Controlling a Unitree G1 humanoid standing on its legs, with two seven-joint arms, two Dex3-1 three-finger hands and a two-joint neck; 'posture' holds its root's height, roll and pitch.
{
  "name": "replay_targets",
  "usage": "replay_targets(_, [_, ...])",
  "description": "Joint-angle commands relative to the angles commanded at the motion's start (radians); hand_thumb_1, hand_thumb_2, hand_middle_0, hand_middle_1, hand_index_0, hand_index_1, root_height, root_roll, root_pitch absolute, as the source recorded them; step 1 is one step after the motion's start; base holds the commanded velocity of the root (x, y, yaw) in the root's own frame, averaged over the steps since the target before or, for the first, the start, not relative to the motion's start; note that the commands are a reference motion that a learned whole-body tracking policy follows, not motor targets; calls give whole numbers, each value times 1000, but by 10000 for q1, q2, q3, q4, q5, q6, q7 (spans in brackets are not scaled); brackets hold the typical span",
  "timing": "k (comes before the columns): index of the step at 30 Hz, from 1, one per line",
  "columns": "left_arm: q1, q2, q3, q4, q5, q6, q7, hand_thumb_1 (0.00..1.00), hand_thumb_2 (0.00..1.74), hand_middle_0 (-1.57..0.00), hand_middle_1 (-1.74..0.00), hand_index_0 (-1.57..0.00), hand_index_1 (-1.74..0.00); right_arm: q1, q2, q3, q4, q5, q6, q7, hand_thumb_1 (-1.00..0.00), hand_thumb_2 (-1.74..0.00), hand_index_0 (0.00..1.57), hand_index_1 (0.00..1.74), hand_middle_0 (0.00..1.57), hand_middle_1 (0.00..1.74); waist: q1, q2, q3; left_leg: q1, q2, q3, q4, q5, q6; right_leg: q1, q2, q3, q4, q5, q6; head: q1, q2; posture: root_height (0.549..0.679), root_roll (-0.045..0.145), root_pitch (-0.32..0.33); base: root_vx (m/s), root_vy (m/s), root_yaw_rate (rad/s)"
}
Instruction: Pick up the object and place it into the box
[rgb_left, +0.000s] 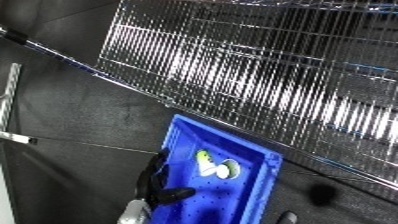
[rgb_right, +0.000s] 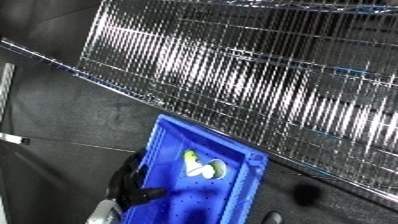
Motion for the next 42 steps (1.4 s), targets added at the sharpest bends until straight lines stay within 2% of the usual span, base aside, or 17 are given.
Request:
replay_targets(7, [19, -596, -763, 32, 630, 438, -554, 0, 0, 0, 0, 0, 0, -717, -175, -25, -118, -318, 517, -399, 0, 0, 0, 0, 0, 0, -225, 295, 0, -98, 12, 231, 264, -60, 17, -206, 35, 215, -8, 173, 20, 2134, 47, 653, 20, 110, -43, 46, -151])
replay_targets(11, [-56, -623, -1016, -107, 879, 609, -618, 0, 0, 0, 0, 0, 0, -959, -337, -130, -190, -372, 694, -716, 0, 0, 0, 0, 0, 0, -359, 455, 0, -146, 47, 346, 459, -124, 29, -333, 56, 337, 109, 247, 37, 3862, 76, 652, 20, 106, -40, 41, -153])
replay_targets(14, [-73, -612, -1232, -240, 1160, 540, -531, 0, 0, 0, 0, 0, 0, -1077, -489, -253, -189, -464, 831, -710, 0, 0, 0, 0, 0, 0, -484, 620, 0, -109, 99, 443, 464, -97, 29, -407, 72, 428, 184, 289, 39, 5466, 91, 651, 21, 104, -47, 72, -175])
replay_targets(20, [-13, -824, -1690, -523, 1262, 677, -559, 0, 0, 0, 0, 0, 0, -1446, -782, -347, -80, -744, 994, -601, 0, 0, 0, 0, 0, 0, -663, 984, 0, 81, 170, 567, 245, 62, -9, -461, 7, 517, 348, 267, 13, 7623, 219, 650, 26, 96, -26, 72, -135])
replay_targets(24, [44, -1095, -2000, -675, 1293, 703, -693, 0, 0, 0, 0, 0, 0, -1587, -912, -425, -14, -994, 989, -526, 0, 0, 0, 0, 0, 0, -764, 1177, 0, 183, 131, 568, 217, 55, 11, -498, -51, 542, 490, 233, -8, 8598, 447, 649, 28, 88, -9, 50, -159])
replay_targets(29, [245, -1377, -2255, -966, 1355, 748, -554, 0, 0, 0, 0, 0, 0, -1640, -1118, -389, -341, -1382, 806, -121, 0, 0, 0, 0, 0, 0, -895, 1321, 0, 188, 100, 604, 440, -63, 18, -547, -79, 598, 604, 231, -49, 9265, 521, 648, 34, 80, -2, 29, -137])
replay_targets(35, [630, -1431, -2406, -1448, 1610, 803, -361, 0, 0, 0, 0, 0, 0, -1452, -1453, 55, -1609, -1677, 897, 1306, 0, 0, 0, 0, 0, 0, -1057, 1366, 0, 205, 95, 693, 626, -159, 3, -575, -28, 680, 683, 203, -106, 9497, 561, 647, 41, 75, 12, 1, -92])
replay_targets(37, [740, -1376, -2420, -1555, 1685, 811, -361, 0, 0, 0, 0, 0, 0, -1372, -1631, 244, -2248, -1700, 956, 1591, 0, 0, 0, 0, 0, 0, -1121, 1354, 0, 196, 111, 729, 654, -163, -9, -606, -6, 708, 702, 195, -123, 9389, 540, 647, 42, 76, 5, -1, -101])
replay_targets(40, [934, -1297, -2418, -1765, 1666, 801, -279, 0, 0, 0, 0, 0, 0, -1165, -1930, 487, -3770, -1735, 902, 1574, 0, 0, 0, 0, 0, 0, -1248, 1304, 0, 184, 147, 790, 662, -155, -35, -648, 38, 761, 700, 185, -134, 9115, 561, 647, 44, 80, 6, 7, -119])
replay_targets(42, [1076, -1260, -2367, -1894, 1620, 785, -204, 0, 0, 0, 0, 0, 0, -945, -2160, 570, -5075, -2285, 461, 847, 0, 0, 0, 0, 0, 0, -1356, 1263, 0, 164, 189, 838, 664, -147, -52, -696, 68, 806, 709, 179, -129, 8812, 584, 647, 45, 83, 4, 19, -125])
